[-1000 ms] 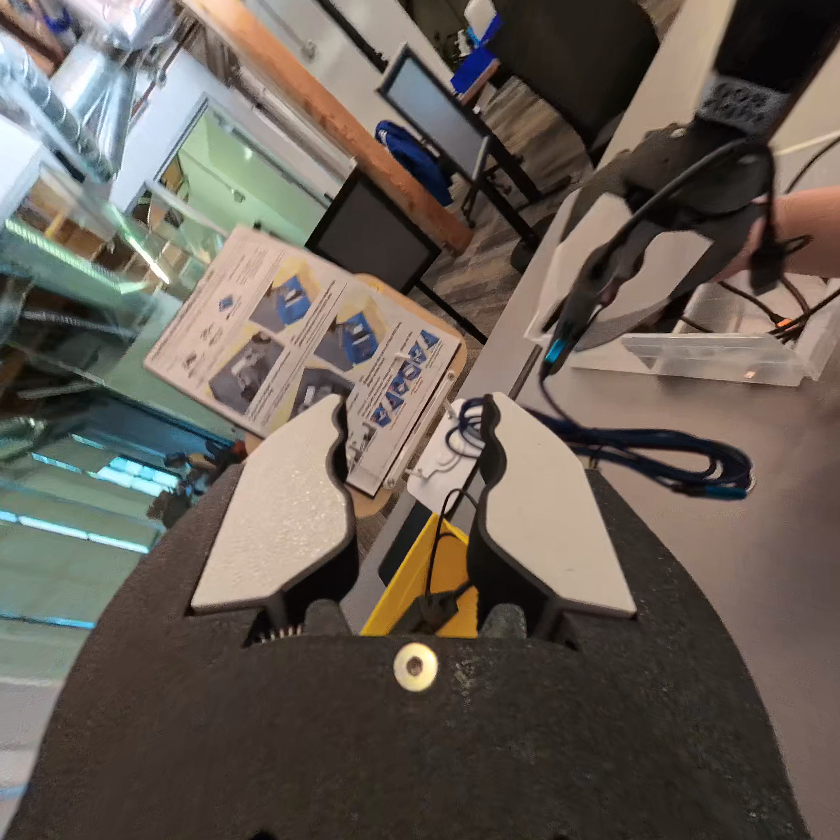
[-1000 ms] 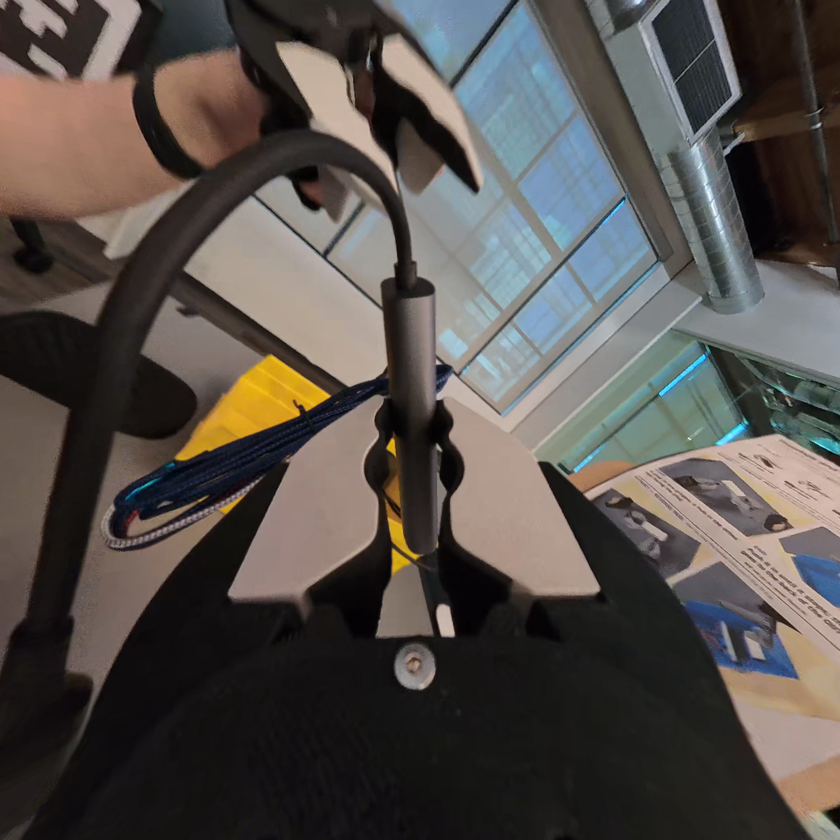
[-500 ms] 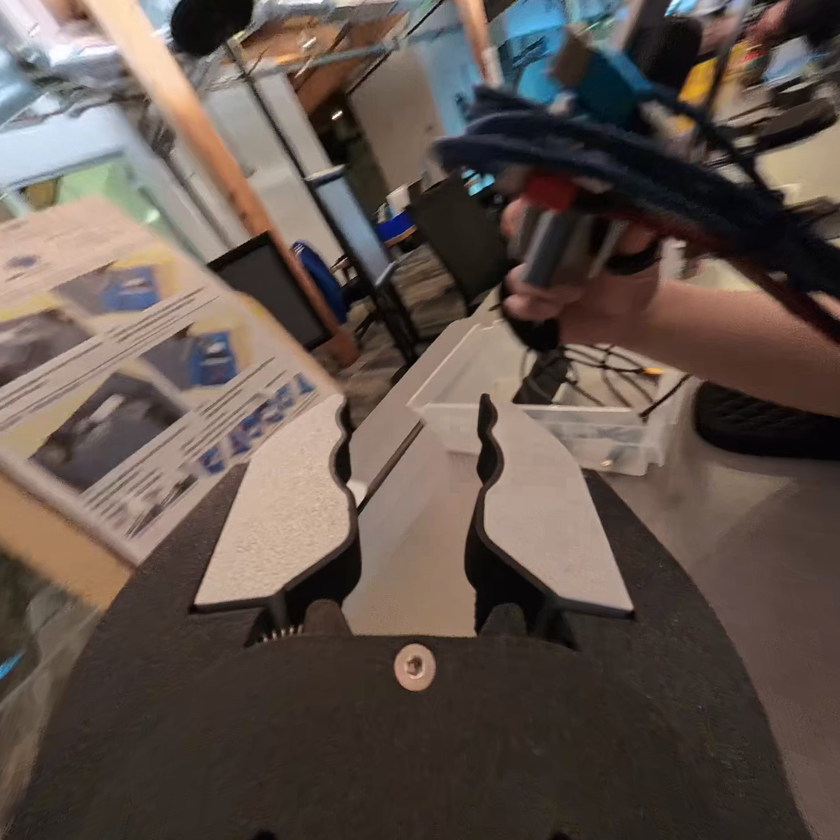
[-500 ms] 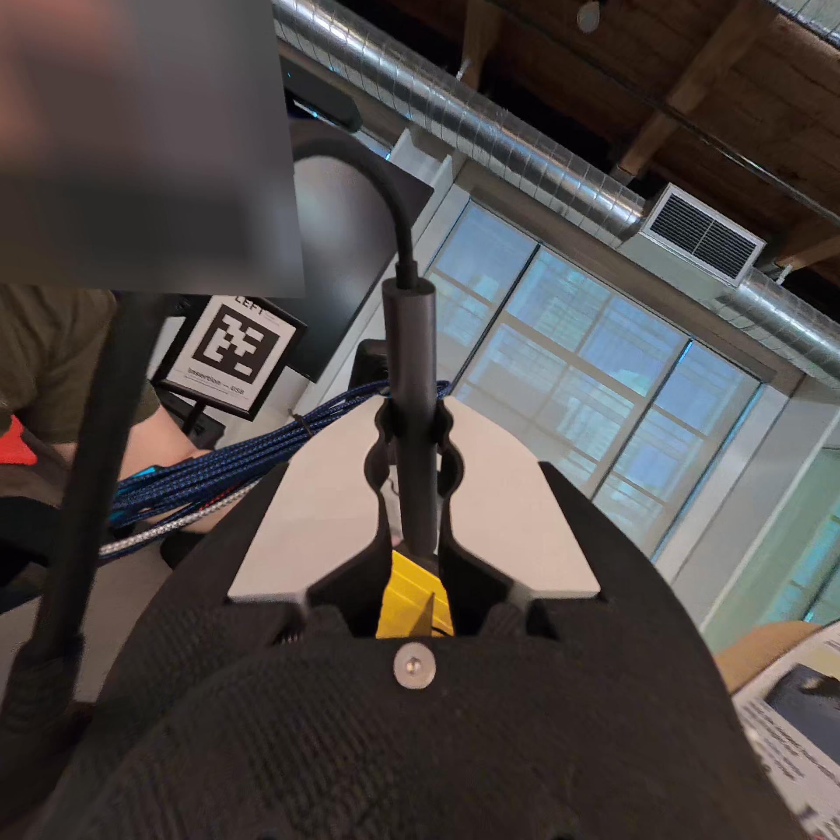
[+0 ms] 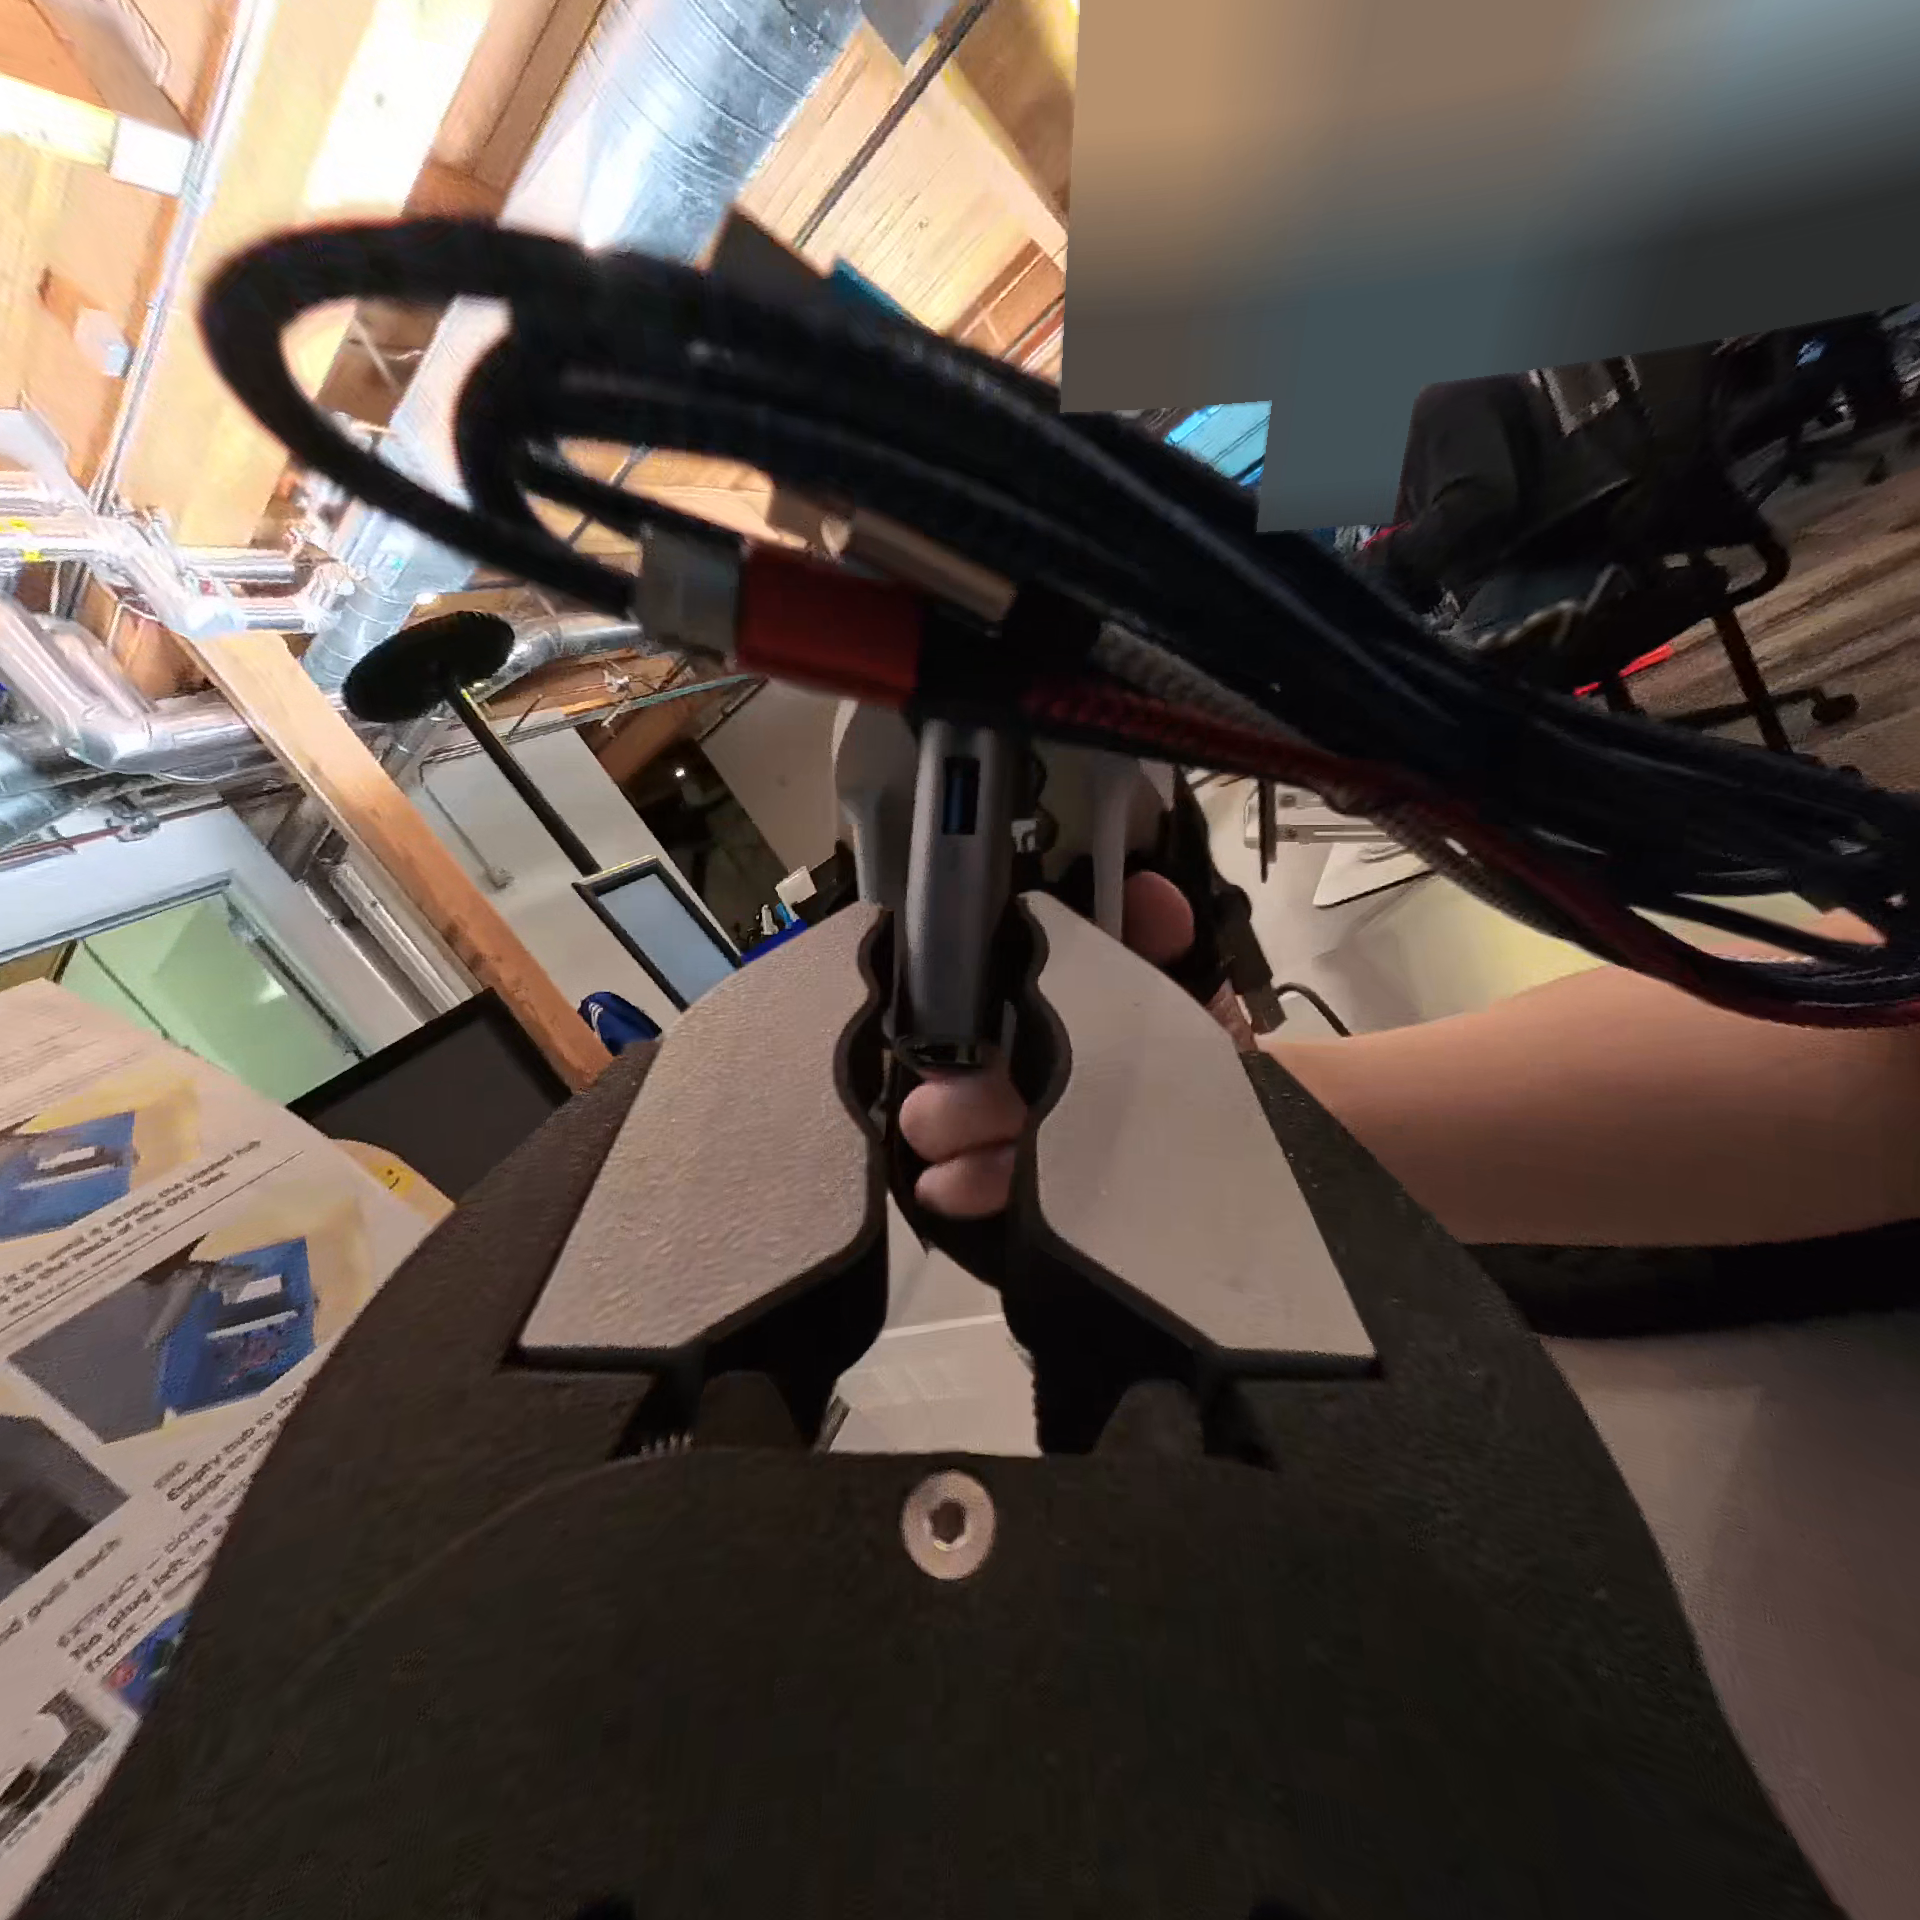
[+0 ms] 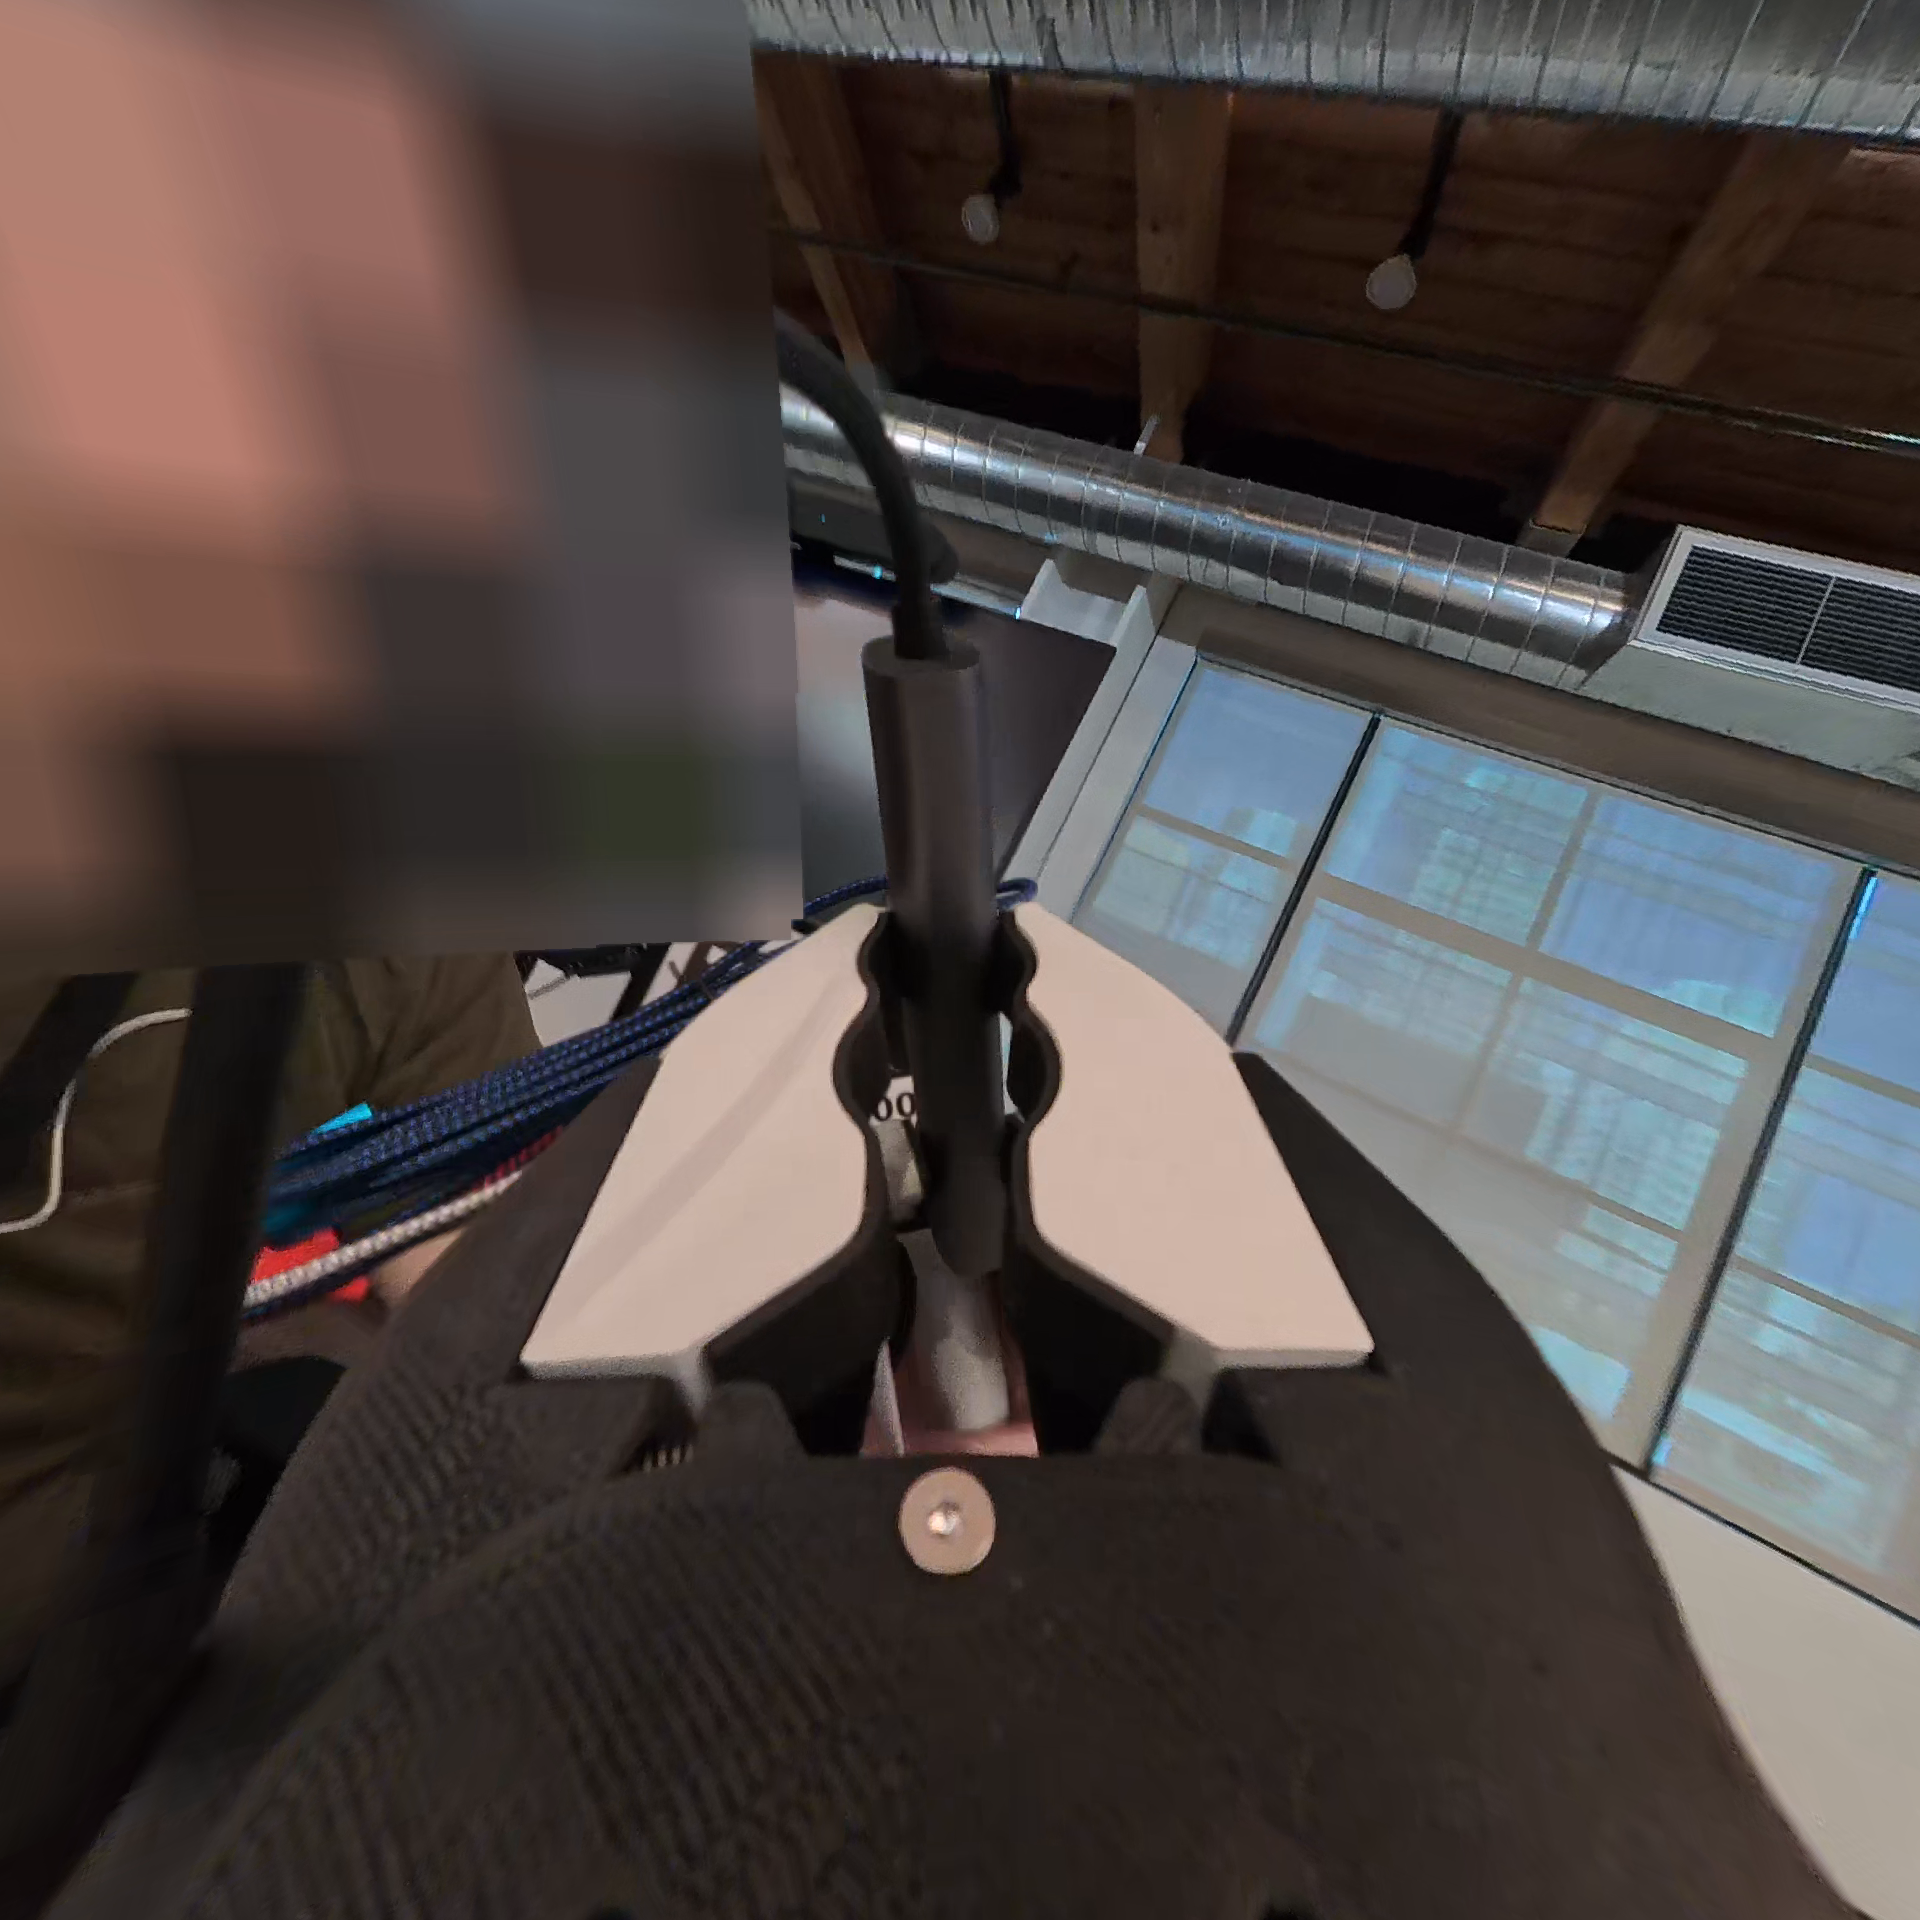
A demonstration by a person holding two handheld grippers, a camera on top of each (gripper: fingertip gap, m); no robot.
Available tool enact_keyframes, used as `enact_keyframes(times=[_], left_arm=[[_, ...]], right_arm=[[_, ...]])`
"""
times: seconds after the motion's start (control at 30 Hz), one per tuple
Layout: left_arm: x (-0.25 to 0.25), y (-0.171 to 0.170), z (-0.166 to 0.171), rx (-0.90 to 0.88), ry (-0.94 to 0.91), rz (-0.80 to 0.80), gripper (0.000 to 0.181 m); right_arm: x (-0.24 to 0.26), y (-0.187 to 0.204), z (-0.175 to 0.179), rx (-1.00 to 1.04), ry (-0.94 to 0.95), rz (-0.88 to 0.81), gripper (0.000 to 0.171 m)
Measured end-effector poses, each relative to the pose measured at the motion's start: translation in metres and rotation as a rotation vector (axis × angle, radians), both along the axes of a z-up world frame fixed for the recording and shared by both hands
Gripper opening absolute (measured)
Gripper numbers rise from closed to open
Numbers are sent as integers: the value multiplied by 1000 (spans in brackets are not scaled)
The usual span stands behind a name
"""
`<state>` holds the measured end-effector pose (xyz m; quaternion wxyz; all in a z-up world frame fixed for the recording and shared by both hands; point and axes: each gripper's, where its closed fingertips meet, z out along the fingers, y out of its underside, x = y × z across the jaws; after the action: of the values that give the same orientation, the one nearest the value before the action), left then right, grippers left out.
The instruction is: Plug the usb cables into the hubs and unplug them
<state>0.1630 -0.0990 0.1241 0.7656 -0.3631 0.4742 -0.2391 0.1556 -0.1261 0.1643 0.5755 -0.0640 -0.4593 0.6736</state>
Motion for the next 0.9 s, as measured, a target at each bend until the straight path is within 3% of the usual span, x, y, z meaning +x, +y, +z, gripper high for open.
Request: enact_keyframes(times=[0.17, 0.3, 0.47, 0.53, 0.73, 0.8, 0.9], left_arm=[[6, 1, 6, 53, -12, 18, 18], [0, 8, 5, 1, 13, 32, 17], [-26, 18, 11, -14, 13, 99, 16], [-36, 23, 15, -5, 46, 154, 17], [-69, 38, 21, 77, 165, 367, 16], [-79, 48, 16, 98, 240, 464, 17], [-82, 58, 7, 133, 319, 550, 17]], right_arm=[[6, 9, 2, -95, 44, 77, 19], [0, 20, -2, -98, -32, 17, 20], [-6, 62, -7, -129, -153, -253, 42], [-2, 81, -14, -98, -235, -384, 43], [59, 165, -28, -10, -469, -1084, 39], [73, 165, -23, 65, -487, -1209, 38], [50, 130, -21, 282, -508, -1200, 39]])
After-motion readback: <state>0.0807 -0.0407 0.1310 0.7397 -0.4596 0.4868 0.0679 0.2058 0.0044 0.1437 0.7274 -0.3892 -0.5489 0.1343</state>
